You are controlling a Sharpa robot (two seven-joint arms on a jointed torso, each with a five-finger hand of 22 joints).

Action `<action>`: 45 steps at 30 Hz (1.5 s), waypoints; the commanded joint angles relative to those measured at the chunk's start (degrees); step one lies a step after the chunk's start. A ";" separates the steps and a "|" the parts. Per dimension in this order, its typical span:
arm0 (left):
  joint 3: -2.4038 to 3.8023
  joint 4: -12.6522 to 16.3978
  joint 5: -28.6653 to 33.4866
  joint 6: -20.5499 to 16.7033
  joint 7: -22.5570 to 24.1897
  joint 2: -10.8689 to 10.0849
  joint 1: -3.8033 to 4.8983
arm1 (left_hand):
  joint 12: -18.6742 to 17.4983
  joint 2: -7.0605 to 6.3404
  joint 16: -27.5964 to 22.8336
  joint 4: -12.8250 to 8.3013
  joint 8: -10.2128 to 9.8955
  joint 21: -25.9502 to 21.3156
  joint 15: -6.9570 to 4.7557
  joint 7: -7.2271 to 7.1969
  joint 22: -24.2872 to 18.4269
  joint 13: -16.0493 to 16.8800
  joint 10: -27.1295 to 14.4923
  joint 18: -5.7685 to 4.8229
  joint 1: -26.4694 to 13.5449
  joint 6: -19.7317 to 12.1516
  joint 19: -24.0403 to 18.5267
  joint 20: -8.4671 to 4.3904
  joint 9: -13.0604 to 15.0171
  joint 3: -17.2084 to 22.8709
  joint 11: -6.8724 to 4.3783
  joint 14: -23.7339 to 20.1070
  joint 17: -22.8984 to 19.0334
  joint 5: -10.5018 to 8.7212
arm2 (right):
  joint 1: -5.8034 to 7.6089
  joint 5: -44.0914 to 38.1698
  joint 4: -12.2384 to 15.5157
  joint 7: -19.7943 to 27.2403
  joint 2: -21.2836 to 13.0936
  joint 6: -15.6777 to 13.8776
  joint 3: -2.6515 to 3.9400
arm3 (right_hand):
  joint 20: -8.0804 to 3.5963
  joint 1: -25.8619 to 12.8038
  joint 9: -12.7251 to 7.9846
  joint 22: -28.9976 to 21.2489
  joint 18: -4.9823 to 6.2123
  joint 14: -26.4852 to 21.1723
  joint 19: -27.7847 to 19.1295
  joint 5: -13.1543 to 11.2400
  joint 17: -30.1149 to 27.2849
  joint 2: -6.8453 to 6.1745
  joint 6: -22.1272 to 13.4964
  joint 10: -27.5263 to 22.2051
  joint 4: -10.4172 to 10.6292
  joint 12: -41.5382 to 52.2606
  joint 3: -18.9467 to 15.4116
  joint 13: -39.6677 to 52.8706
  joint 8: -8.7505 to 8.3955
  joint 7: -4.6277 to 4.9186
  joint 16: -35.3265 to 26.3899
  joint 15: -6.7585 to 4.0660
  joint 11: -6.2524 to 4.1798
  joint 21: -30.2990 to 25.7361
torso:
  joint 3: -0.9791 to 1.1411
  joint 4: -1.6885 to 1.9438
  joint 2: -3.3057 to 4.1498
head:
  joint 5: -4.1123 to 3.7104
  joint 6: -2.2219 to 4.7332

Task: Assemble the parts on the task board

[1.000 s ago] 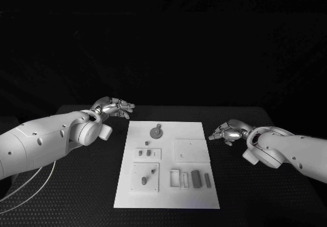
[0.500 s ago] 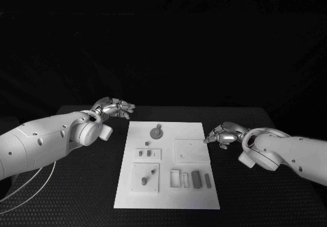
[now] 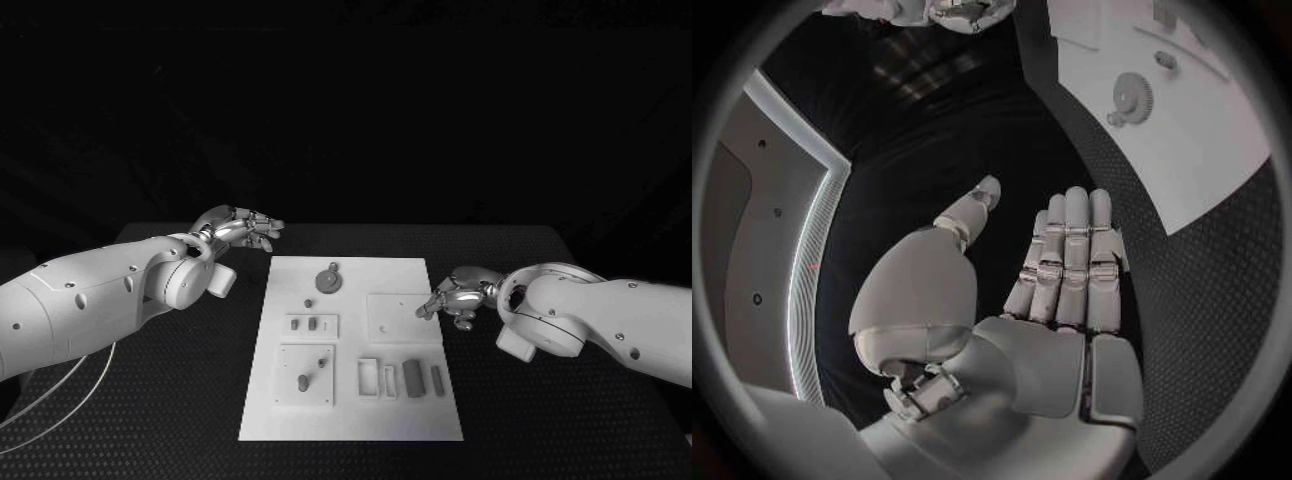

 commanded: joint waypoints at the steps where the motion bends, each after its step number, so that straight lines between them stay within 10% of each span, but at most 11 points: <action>1: 0.03 0.15 0.23 0.39 0.61 0.04 0.06 | 0.23 0.42 -0.34 -0.22 0.35 -0.20 0.20 -0.11 0.09 0.08 0.19 0.06 0.15 0.25 -0.04 0.36 -0.07 -0.11 -0.30 -0.04 0.07 -0.22 | -0.06 -0.23 1.04 -7.28 0.43 6.82 -0.05 | -0.20 -0.47 -0.17 0.02 0.74 0.44 0.47 0.12 -0.06 0.63 -0.16 0.62 0.51 -0.22 0.06 0.11 -0.43 0.14 0.54 -0.15 0.01 0.37 | -0.02 -0.05 -0.03 | -0.11 -0.17; 21: 0.03 0.33 0.23 0.24 0.67 -0.05 0.06 | 0.23 0.39 -0.37 -0.20 0.36 -0.22 0.20 -0.11 0.11 0.09 0.19 0.06 0.08 0.27 -0.04 0.36 -0.08 -0.15 -0.30 -0.04 0.10 -0.22 | -0.07 -7.94 3.99 -12.92 2.14 11.33 -0.41 | -1.14 -4.60 -0.26 0.10 0.74 2.36 1.64 0.15 -0.05 0.45 1.89 2.65 2.84 -0.61 0.14 0.91 -0.57 -0.50 0.72 -0.65 -0.61 0.93 | 0.10 0.03 0.09 | -0.34 -0.70; 45: 0.03 0.86 0.23 0.42 0.57 -0.19 0.06 | 0.22 0.36 -0.41 -0.19 0.36 -0.25 0.20 -0.11 0.15 0.09 0.18 0.07 0.02 0.27 -0.05 0.36 -0.09 -0.18 -0.30 -0.04 0.15 -0.22 | -1.22 -9.39 1.30 -14.40 5.66 14.85 -1.19 | -1.78 -8.39 -0.12 0.02 0.74 2.93 1.98 0.17 0.12 -1.97 1.83 3.07 4.15 -1.16 0.35 2.24 -1.20 -0.60 0.52 -0.89 -0.74 0.95 | 0.14 0.06 0.13 | -0.27 -1.50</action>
